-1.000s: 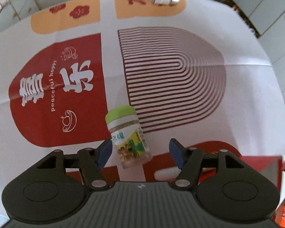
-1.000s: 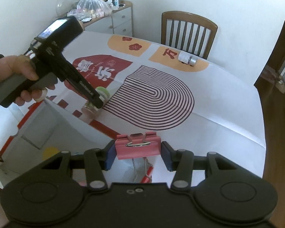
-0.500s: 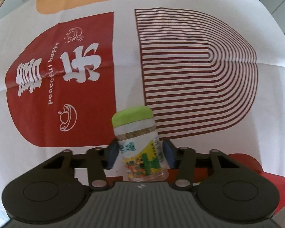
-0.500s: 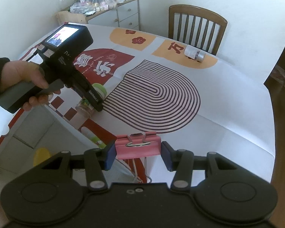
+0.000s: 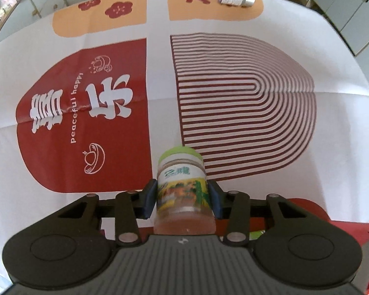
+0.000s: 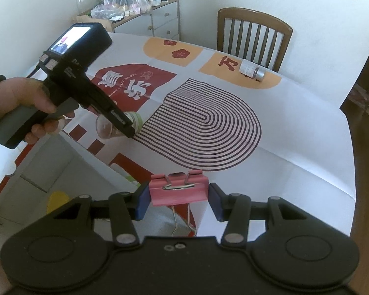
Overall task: Organize rigid objects
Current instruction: 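Lift the jar with the left tool while the right tool carries the clip toward the box, then lower the jar and clip into the white box and open both tools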
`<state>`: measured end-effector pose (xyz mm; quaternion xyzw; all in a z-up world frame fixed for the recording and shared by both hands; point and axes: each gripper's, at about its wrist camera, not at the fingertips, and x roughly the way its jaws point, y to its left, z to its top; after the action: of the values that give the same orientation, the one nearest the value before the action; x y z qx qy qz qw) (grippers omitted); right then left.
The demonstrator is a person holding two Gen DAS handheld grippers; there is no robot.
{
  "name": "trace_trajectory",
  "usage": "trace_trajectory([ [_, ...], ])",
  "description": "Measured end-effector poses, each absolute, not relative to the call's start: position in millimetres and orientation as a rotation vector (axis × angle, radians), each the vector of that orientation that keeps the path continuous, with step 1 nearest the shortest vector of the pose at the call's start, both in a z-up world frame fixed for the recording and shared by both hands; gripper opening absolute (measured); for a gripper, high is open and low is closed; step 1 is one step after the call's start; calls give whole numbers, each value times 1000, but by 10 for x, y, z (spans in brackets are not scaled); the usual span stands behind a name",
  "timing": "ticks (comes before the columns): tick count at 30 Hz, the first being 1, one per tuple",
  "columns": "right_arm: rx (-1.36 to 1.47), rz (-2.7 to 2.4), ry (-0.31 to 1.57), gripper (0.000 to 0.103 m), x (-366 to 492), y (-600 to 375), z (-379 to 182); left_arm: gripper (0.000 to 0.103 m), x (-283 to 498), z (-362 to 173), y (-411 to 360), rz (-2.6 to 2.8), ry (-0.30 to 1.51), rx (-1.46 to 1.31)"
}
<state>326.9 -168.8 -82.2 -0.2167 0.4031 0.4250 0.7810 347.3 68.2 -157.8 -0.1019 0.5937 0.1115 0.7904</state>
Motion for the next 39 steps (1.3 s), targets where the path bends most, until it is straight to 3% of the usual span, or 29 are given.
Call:
trace_trajectory([
  [25,-463,897,766,49,2407,-1714,-405,42,2348,-491,295,-11,1078,-109],
  [39,-482,904,796,49,2033,-1729,-555,42,1803,-589,33,-111,1109,-57],
])
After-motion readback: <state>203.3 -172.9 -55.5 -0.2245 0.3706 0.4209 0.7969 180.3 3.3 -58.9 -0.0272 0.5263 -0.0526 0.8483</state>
